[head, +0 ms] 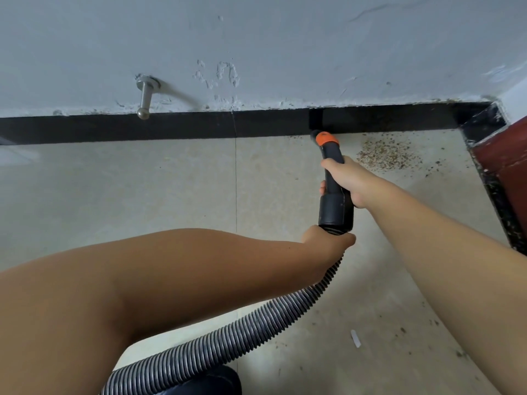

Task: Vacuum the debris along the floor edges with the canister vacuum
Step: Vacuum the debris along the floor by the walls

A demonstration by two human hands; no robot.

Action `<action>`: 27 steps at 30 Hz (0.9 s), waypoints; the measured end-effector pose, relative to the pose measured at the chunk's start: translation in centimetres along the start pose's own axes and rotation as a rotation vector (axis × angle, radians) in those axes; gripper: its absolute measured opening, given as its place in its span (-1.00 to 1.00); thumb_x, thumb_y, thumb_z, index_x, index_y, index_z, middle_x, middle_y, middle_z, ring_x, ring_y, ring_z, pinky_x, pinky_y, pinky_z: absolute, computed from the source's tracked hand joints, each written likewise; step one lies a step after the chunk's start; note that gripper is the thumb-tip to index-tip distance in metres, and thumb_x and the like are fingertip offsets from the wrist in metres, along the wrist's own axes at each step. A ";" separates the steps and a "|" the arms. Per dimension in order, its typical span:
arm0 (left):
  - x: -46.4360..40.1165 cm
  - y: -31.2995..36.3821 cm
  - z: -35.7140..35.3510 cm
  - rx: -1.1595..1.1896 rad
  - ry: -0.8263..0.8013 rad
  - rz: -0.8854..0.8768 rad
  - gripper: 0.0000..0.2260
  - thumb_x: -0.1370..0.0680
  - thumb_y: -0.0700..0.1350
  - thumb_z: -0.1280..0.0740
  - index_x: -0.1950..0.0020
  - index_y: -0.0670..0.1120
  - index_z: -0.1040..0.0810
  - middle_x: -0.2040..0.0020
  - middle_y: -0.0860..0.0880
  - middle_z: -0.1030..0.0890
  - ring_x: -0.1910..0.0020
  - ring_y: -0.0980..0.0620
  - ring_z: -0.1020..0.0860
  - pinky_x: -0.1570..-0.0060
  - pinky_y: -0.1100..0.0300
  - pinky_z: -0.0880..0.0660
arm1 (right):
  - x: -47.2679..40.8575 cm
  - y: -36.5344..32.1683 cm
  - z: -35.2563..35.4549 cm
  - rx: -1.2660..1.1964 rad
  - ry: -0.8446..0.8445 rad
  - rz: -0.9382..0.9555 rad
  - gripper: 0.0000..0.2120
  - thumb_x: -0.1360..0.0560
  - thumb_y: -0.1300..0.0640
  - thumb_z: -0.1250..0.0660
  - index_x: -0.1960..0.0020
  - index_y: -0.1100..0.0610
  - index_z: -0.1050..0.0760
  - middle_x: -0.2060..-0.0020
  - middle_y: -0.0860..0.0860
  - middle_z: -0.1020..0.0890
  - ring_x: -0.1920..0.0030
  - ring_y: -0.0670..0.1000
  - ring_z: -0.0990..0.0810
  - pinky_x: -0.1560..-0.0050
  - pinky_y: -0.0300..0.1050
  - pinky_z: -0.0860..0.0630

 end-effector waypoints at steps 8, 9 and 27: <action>0.9 -1.3 2.4 0.059 0.086 0.007 -0.79 -0.48 -0.14 -0.37 -0.06 -0.16 -0.44 0.19 -0.12 -0.48 0.22 -0.10 -0.46 0.17 0.10 -0.45 | 1.0 -0.7 -4.9 0.137 -0.090 0.042 -0.73 -0.58 0.14 -0.24 -0.25 0.09 -0.31 0.28 0.13 -0.53 0.45 0.02 -0.54 0.45 -0.16 -0.55; 1.0 -1.5 2.3 0.069 0.082 0.009 -0.80 -0.48 -0.15 -0.37 -0.03 -0.16 -0.44 0.21 -0.12 -0.47 0.23 -0.10 -0.46 0.18 0.10 -0.45 | 1.2 -0.6 -5.2 0.153 -0.096 0.044 -0.73 -0.57 0.14 -0.24 -0.25 0.09 -0.31 0.28 0.13 -0.53 0.45 0.03 -0.54 0.45 -0.16 -0.55; 0.5 -0.4 -2.4 -0.045 -0.023 0.011 -0.75 -0.48 -0.15 -0.39 -0.10 -0.20 -0.46 0.21 -0.14 -0.49 0.27 -0.09 -0.46 0.21 0.12 -0.44 | 1.3 0.5 1.9 0.039 0.035 0.001 -0.75 -0.58 0.17 -0.22 -0.24 0.12 -0.31 0.27 0.13 -0.50 0.46 0.04 -0.51 0.50 -0.18 -0.53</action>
Point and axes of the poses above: each hand's wrist, its own x-axis away from the middle knuckle, its own z-axis out of the back of the hand, y = z × x, the point moved 10 cm from there along -x, towards the middle knuckle
